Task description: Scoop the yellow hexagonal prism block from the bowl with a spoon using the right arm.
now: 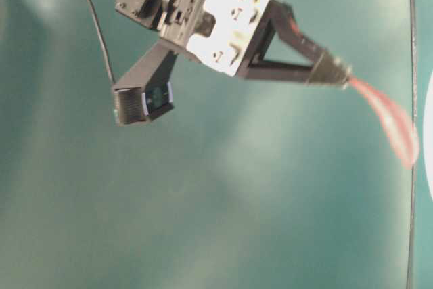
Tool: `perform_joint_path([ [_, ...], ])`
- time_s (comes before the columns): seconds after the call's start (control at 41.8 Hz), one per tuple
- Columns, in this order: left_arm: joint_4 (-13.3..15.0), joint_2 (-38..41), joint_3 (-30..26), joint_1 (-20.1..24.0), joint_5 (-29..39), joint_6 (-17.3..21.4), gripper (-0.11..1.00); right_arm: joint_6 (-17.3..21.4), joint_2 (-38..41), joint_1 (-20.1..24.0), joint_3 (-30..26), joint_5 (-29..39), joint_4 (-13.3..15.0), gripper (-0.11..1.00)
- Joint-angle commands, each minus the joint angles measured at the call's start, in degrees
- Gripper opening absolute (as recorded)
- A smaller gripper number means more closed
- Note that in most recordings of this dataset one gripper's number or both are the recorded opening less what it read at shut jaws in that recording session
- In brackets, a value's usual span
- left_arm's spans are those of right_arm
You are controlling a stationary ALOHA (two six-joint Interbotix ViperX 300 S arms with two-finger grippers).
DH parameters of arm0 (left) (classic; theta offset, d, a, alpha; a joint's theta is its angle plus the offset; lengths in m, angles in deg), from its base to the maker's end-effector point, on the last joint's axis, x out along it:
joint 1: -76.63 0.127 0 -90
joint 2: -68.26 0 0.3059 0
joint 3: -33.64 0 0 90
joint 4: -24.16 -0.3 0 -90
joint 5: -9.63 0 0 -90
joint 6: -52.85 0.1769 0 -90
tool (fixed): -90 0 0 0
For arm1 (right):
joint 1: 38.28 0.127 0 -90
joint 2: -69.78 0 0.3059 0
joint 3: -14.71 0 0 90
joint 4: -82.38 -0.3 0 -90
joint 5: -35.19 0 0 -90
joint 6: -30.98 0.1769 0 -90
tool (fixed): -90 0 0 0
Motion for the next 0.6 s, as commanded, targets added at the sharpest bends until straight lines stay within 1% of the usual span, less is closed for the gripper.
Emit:
perform_joint_path([
  [0.0, -0.1, 0.5, -0.4, 0.0, -0.3, -0.1, 0.01, 0.3, -1.4, 0.1, -1.0, 1.4, -0.2, 0.23],
  [0.191, 0.0, 0.5, -0.4, 0.0, -0.3, -0.1, 0.01, 0.4, 0.2, 0.1, -1.9, 4.0, -0.2, 0.23],
  [0.574, -0.1, 0.5, -0.3, -0.1, -0.3, -0.1, 0.01, 0.4, 6.2, 0.0, -4.6, 9.2, -0.3, 0.23],
])
